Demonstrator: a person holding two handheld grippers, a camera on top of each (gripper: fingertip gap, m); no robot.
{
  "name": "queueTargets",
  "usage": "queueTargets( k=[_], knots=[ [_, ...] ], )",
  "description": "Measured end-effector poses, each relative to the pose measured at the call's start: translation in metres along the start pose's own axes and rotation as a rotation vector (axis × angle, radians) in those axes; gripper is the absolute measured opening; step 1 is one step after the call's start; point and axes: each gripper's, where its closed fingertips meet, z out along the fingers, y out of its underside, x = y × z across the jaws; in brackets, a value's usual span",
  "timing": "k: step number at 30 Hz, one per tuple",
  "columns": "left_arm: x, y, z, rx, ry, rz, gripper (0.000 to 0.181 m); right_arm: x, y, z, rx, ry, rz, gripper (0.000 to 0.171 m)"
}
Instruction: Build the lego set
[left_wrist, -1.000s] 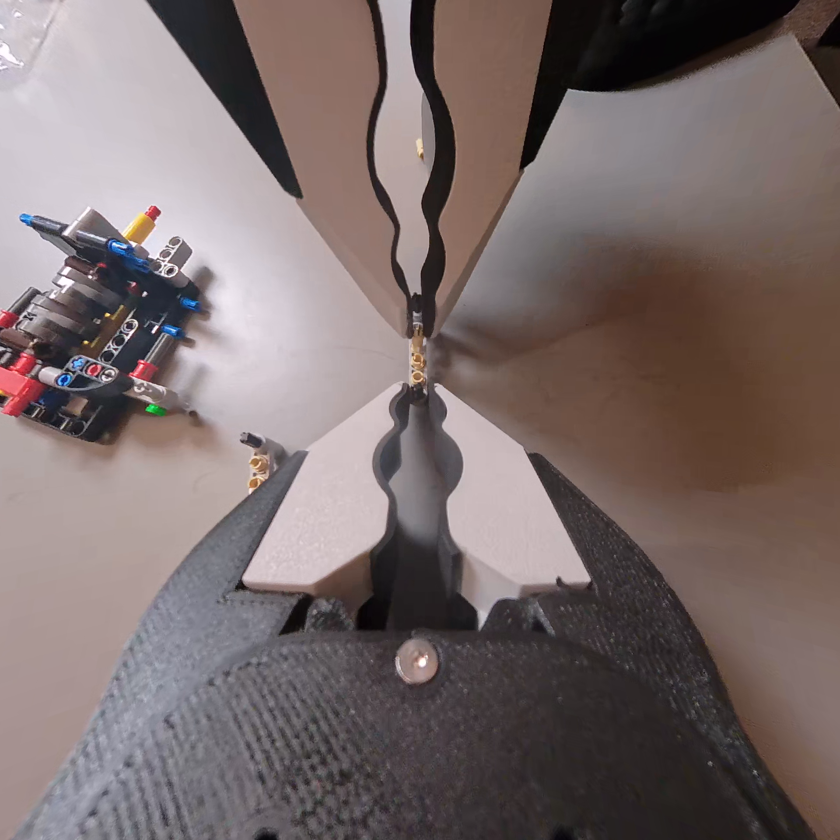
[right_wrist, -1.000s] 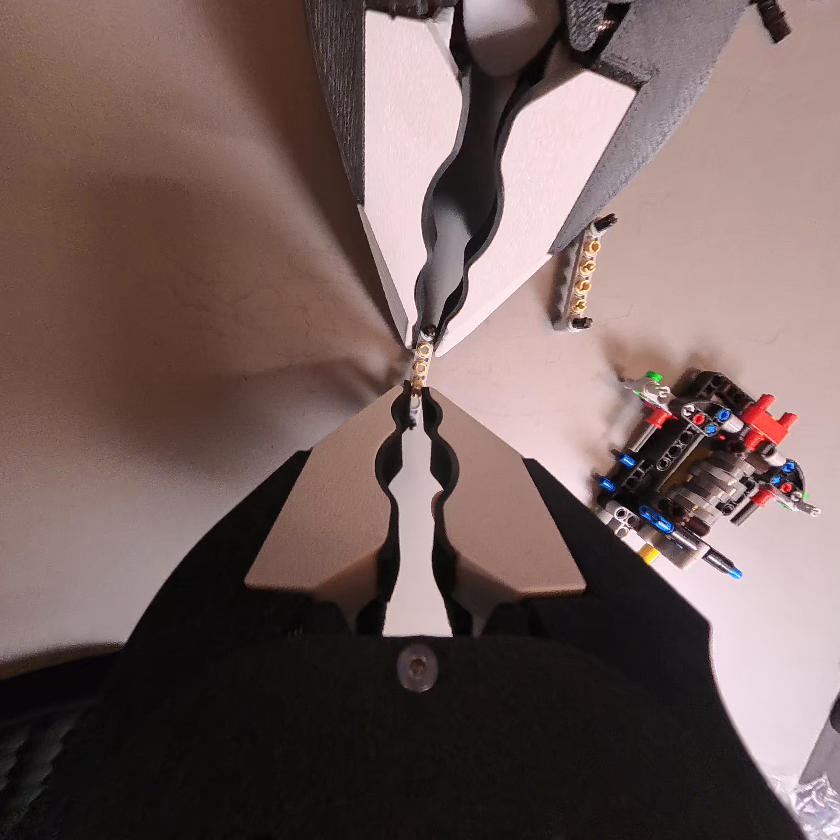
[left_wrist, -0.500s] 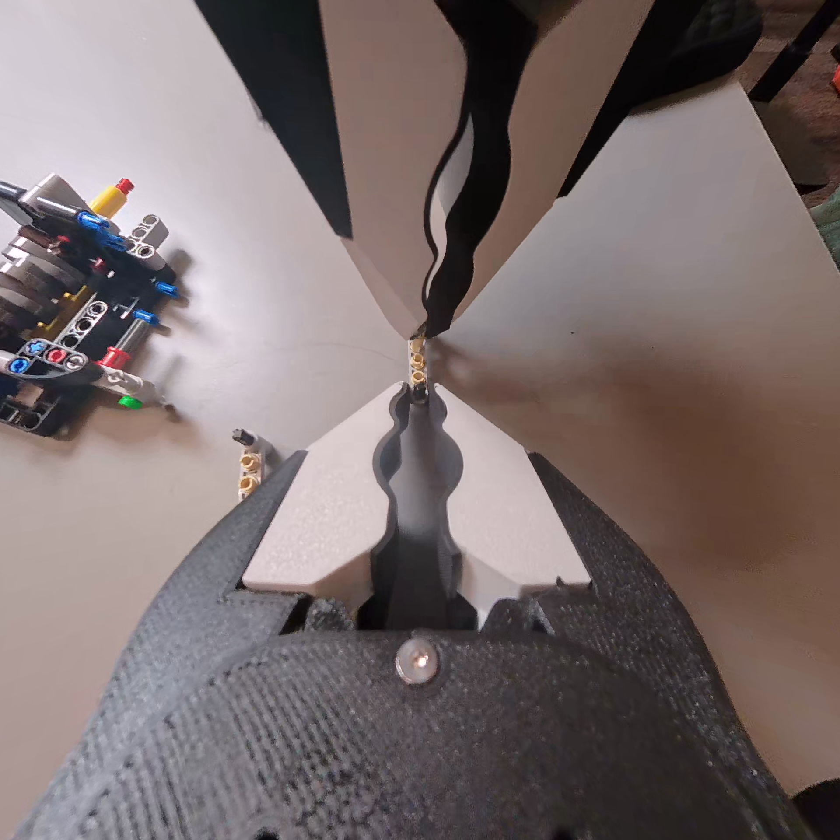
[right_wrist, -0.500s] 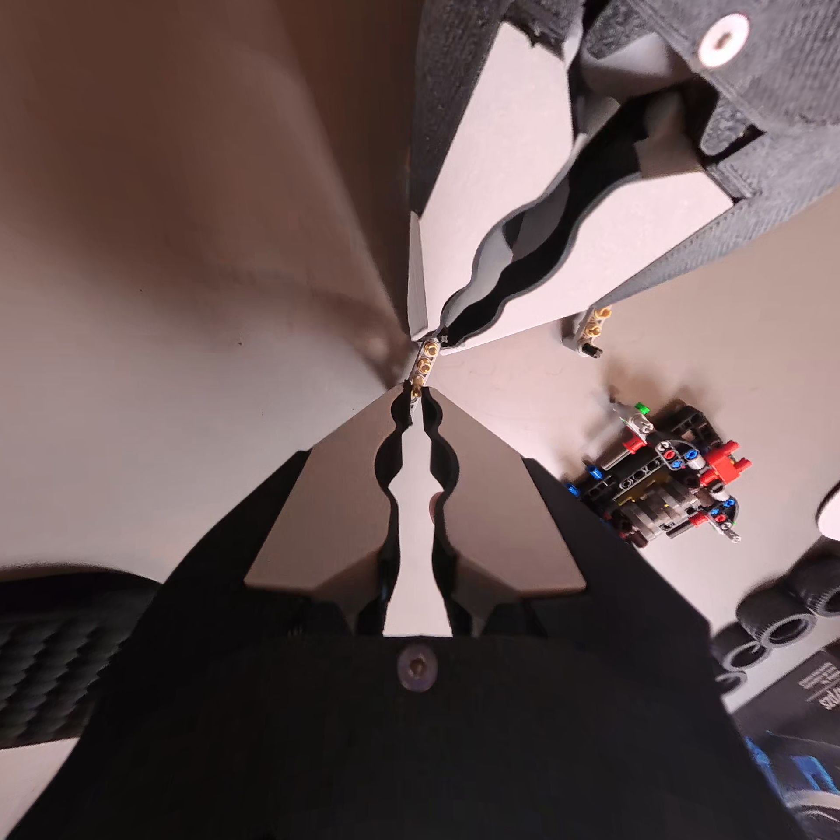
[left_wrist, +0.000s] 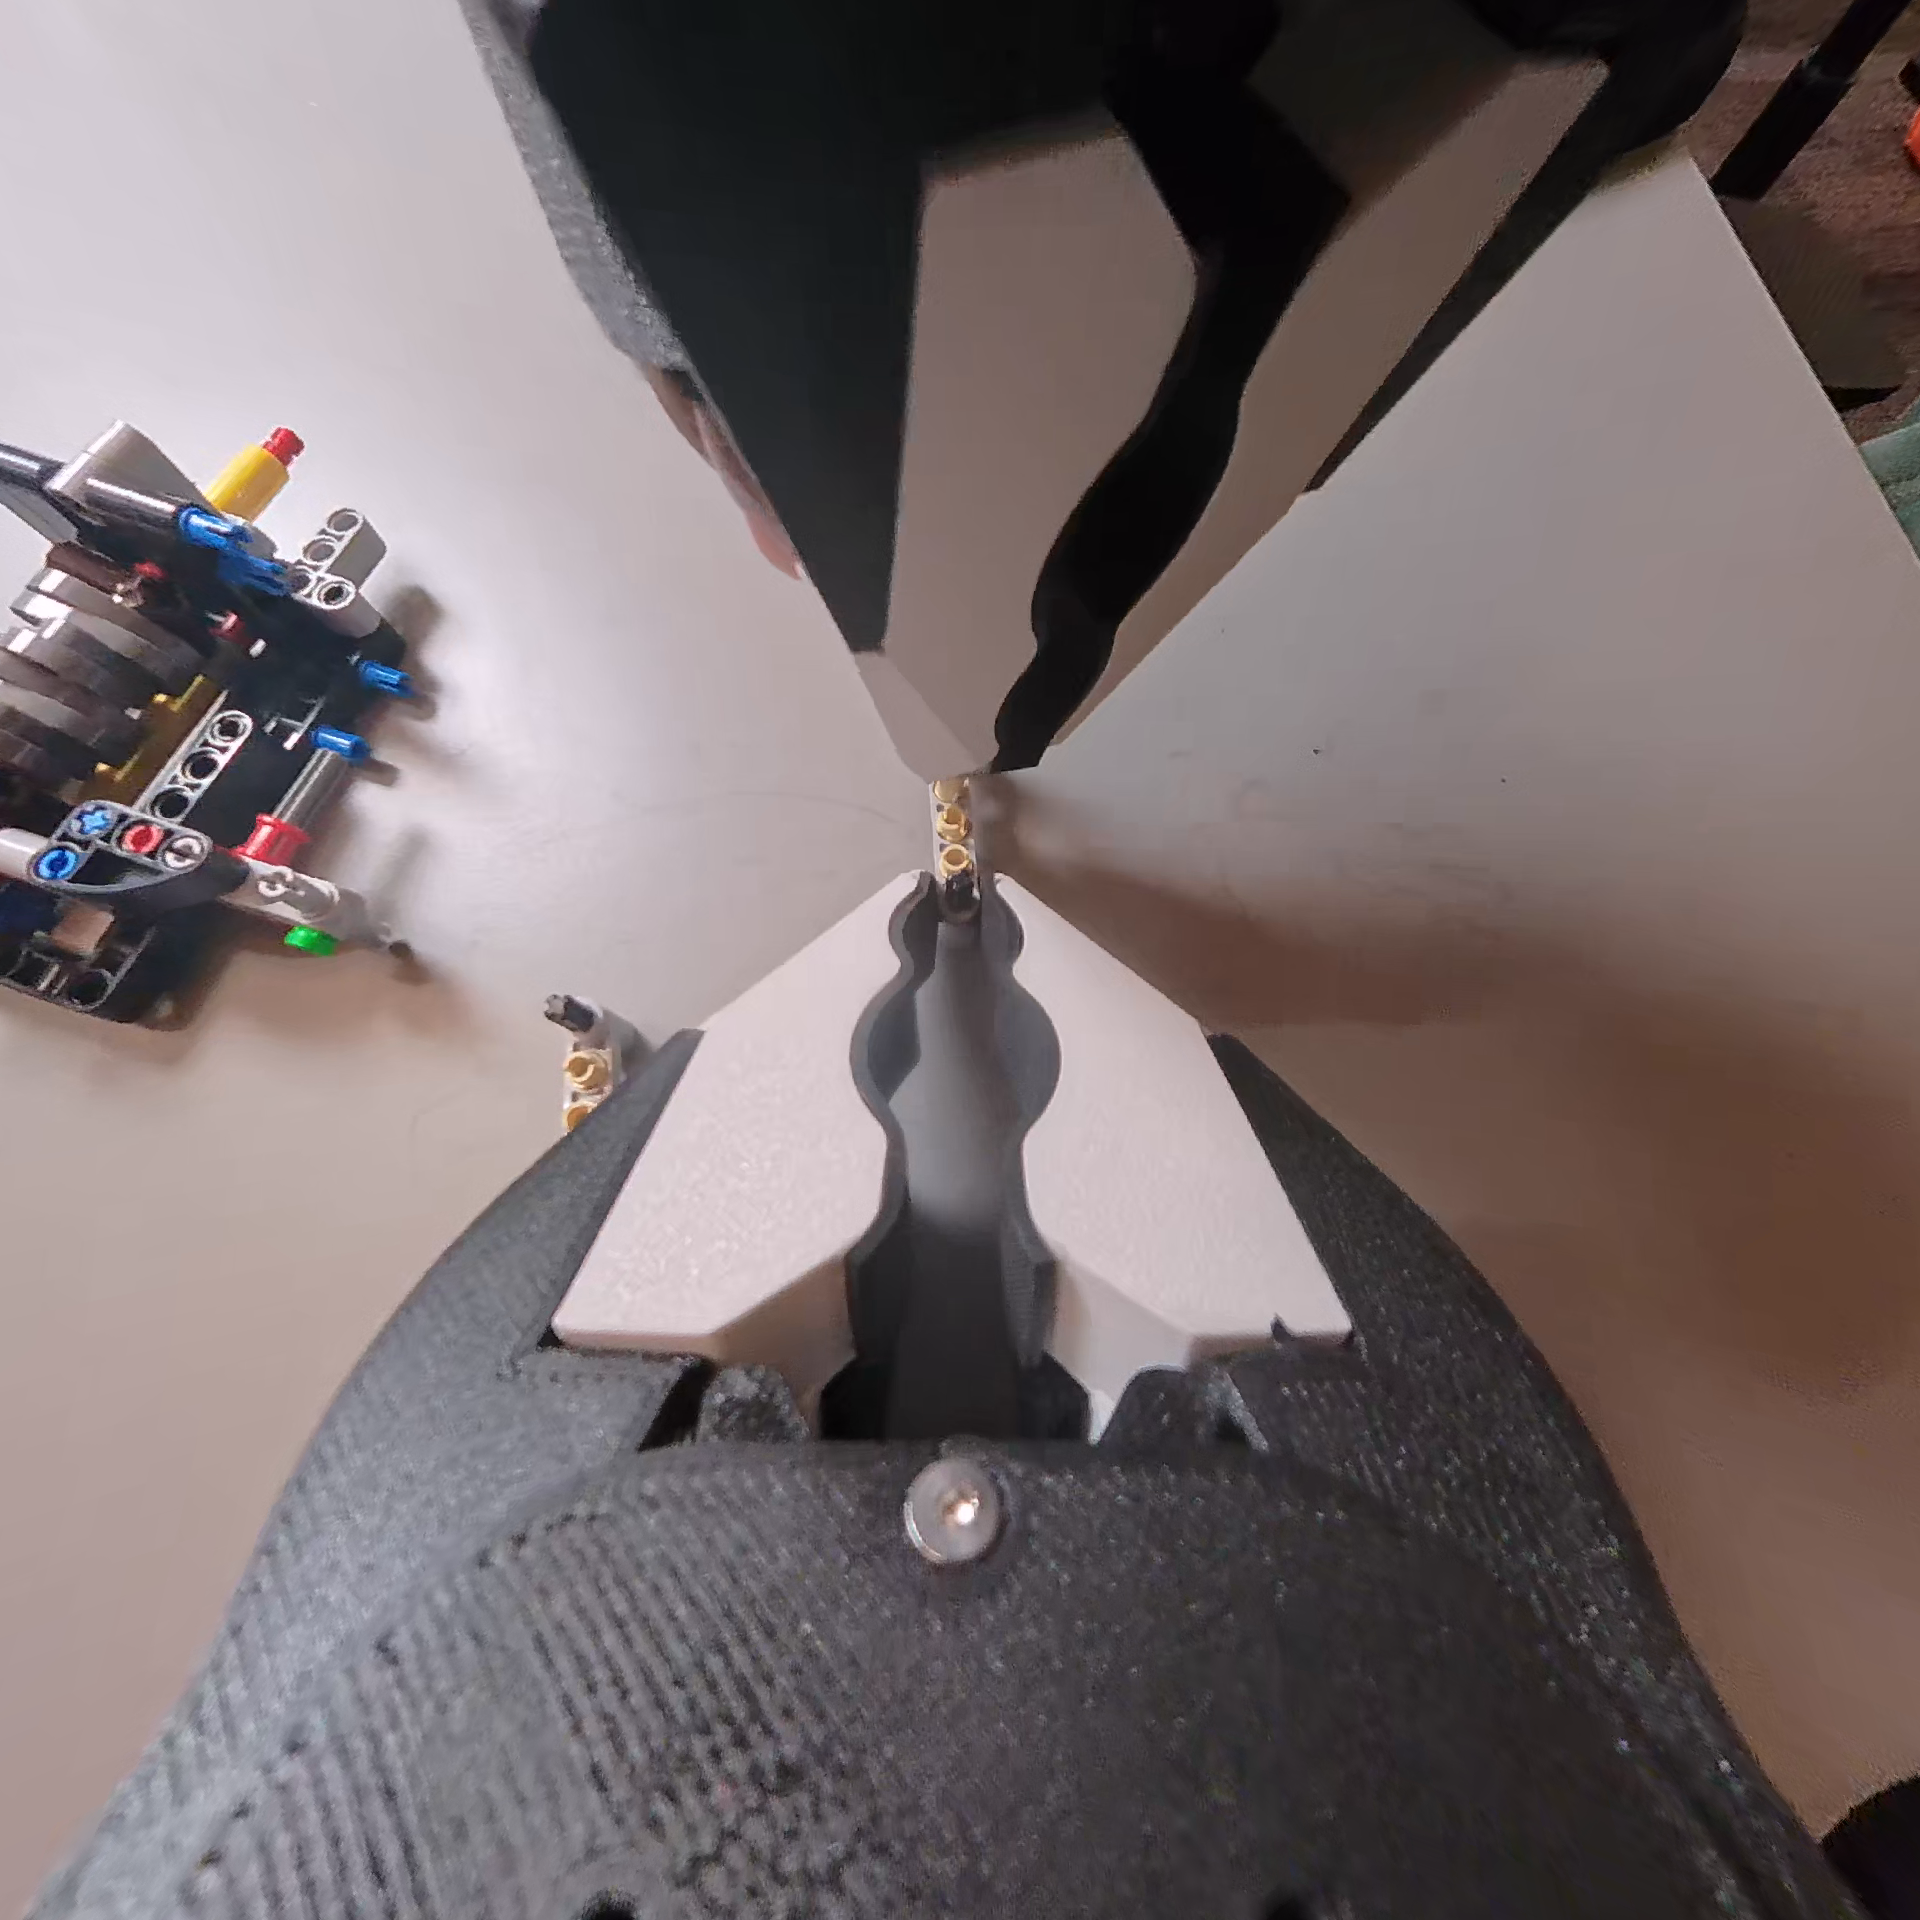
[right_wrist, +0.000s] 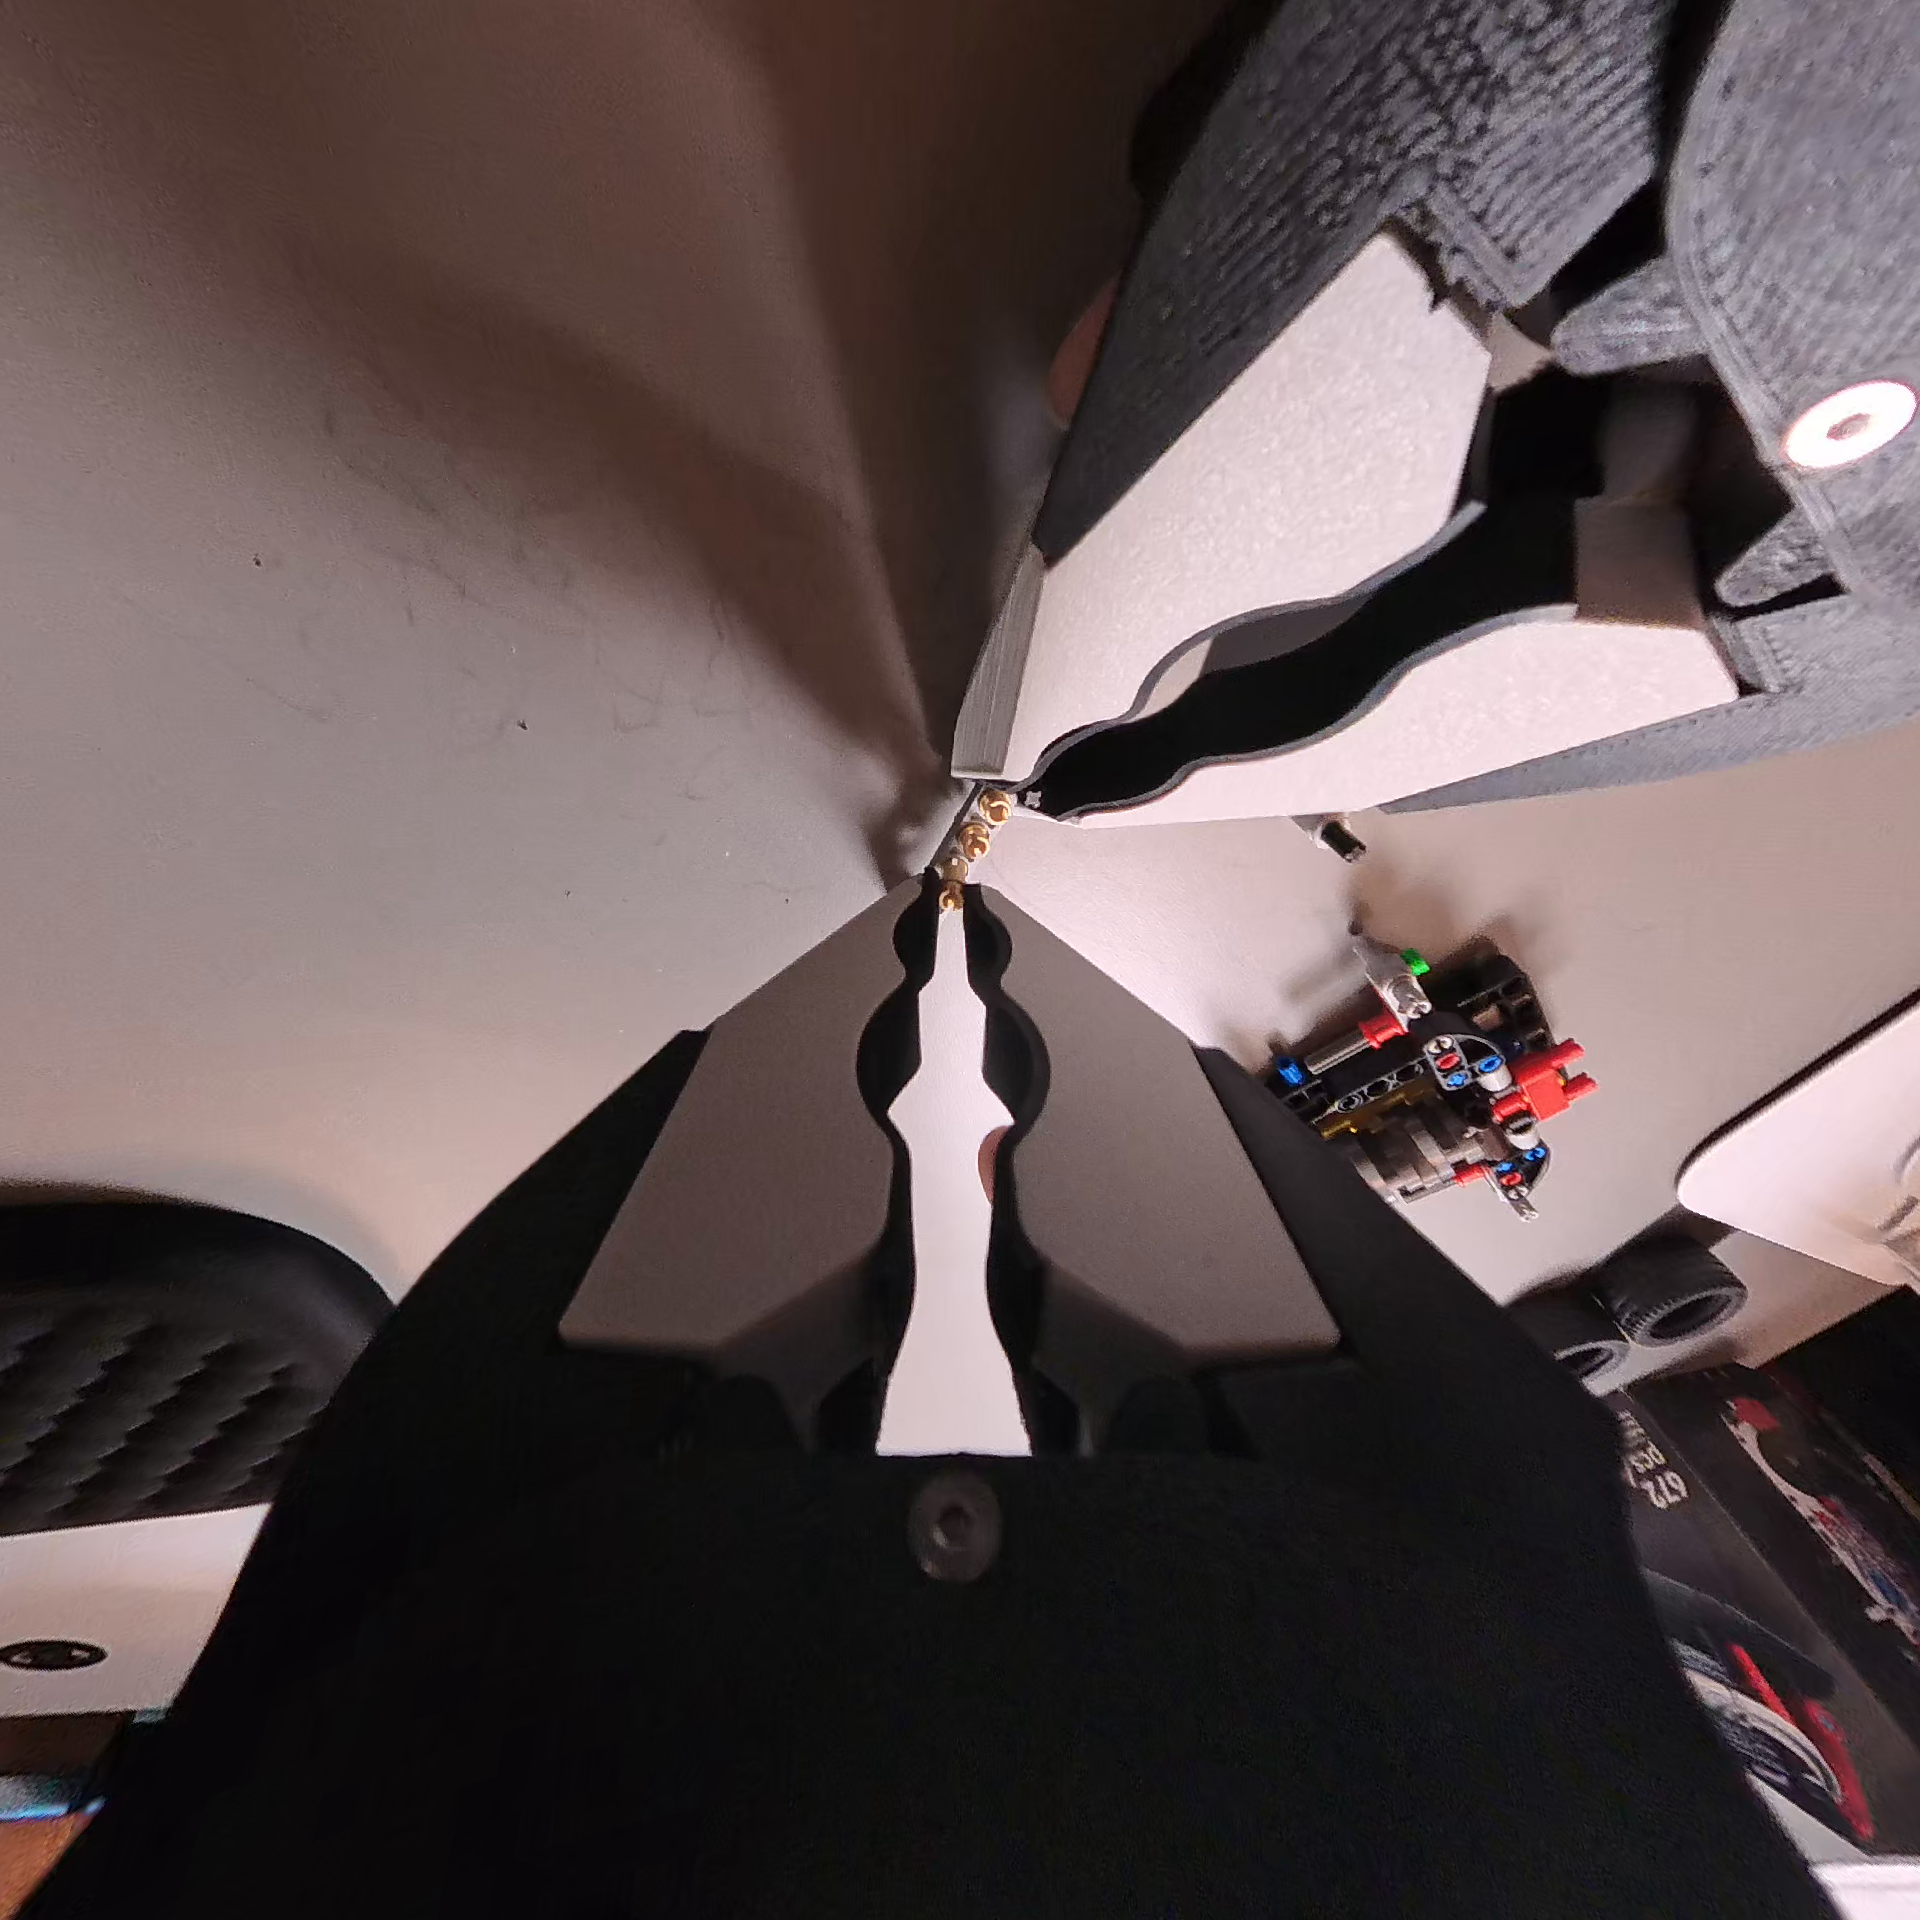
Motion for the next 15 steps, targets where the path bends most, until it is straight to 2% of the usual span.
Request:
queueTargets(
  k=[10,15],
  knots=[
    [0.0000,0.0000,-0.0001,0.000,0.017,-0.022,0.007,-0.0009,-0.0010,0.0012,-0.003,-0.072,0.031,0.002],
    [-0.0004,0.0001,-0.0004,0.001,0.026,-0.036,0.007,-0.0019,-0.0010,0.0027,0.018,-0.055,0.059,0.003]
  ],
)
